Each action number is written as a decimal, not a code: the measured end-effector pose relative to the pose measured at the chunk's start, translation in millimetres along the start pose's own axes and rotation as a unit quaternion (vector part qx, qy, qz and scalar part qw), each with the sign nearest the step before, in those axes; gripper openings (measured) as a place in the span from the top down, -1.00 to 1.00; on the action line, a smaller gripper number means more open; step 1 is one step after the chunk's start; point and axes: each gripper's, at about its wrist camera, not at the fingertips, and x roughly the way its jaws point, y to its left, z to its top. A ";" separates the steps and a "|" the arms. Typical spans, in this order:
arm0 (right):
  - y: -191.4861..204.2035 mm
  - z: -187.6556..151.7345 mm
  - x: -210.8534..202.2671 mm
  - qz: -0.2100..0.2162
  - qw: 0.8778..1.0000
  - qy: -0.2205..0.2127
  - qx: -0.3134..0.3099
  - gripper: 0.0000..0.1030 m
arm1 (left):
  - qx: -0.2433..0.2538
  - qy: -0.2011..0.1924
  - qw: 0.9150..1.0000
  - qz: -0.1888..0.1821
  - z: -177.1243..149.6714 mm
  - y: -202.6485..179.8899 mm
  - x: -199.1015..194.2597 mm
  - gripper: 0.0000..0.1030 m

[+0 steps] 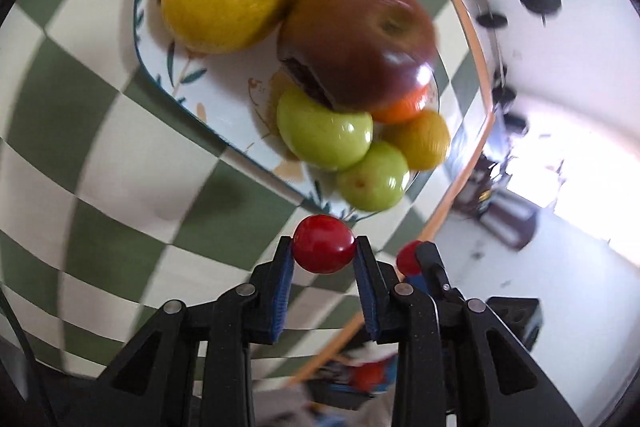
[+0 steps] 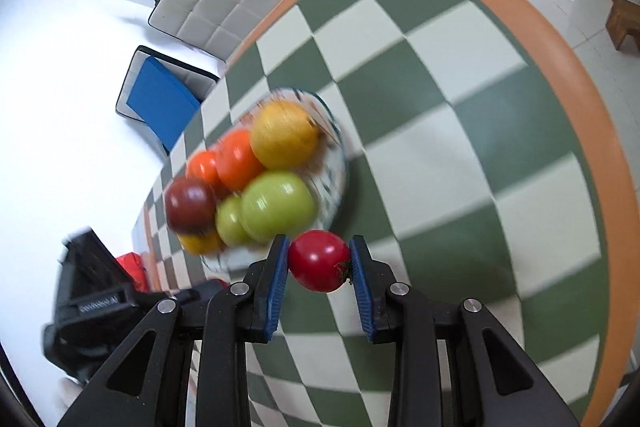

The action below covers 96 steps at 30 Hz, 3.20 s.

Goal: Organize fruits

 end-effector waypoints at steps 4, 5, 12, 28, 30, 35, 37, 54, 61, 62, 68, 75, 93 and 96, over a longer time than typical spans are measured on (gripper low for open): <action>11.0 20.8 17.1 -0.014 1.000 0.007 -0.015 0.35 | -0.056 0.007 0.998 -0.033 11.7 12.5 10.8 0.47; 13.3 24.0 19.5 -0.017 1.000 0.008 -0.019 0.35 | -0.064 0.010 0.997 -0.037 13.1 13.7 14.2 0.46; 13.3 35.8 36.2 -0.027 0.999 0.034 -0.024 0.34 | -0.101 0.018 0.993 -0.065 19.6 21.2 20.9 0.27; 22.4 19.3 -1.5 -0.103 0.990 -0.005 -0.099 -0.41 | 0.092 -0.038 0.987 0.128 3.3 -31.2 3.3 0.15; 31.5 11.7 -12.7 -0.123 0.984 -0.021 -0.130 -0.52 | 0.145 -0.063 0.970 0.186 -4.0 -43.5 0.3 -0.03; 49.6 -12.3 -34.8 -0.172 0.965 -0.054 -0.190 -0.72 | 0.237 -0.133 0.924 0.268 -29.0 -51.8 -15.4 -0.31; 54.1 -21.9 -43.3 -0.186 0.959 -0.067 -0.203 -0.81 | 0.261 -0.159 0.907 0.289 -35.0 -50.9 -25.4 -0.52; 89.0 -79.1 -94.5 -0.223 0.935 -0.135 -0.240 -0.91 | 0.334 -0.287 0.840 0.317 -106.1 -53.4 -81.9 -0.99; 100.7 -111.9 -136.7 -0.212 0.933 -0.164 -0.242 -0.91 | 0.348 -0.318 0.829 0.302 -151.6 -59.5 -113.0 -0.99; 103.0 -117.9 -145.1 -0.210 0.932 -0.169 -0.242 -0.91 | 0.351 -0.324 0.826 0.300 -159.8 -61.2 -118.8 -0.99; 114.9 -161.1 -200.1 -0.195 0.930 -0.197 -0.243 -0.91 | 0.363 -0.359 0.812 0.283 -213.5 -63.4 -157.0 -0.99; 134.6 -220.6 -268.4 -0.175 0.922 -0.229 -0.260 -0.91 | 0.379 -0.390 0.797 0.263 -273.9 -58.3 -198.7 -0.99; 179.4 -324.8 -376.2 -0.147 0.898 -0.298 -0.290 -0.92 | 0.405 -0.418 0.781 0.227 -366.9 -42.6 -244.6 -0.99; 179.6 -327.3 -376.8 -0.149 0.899 -0.293 -0.290 -0.92 | 0.401 -0.415 0.785 0.224 -369.1 -39.5 -243.6 -0.99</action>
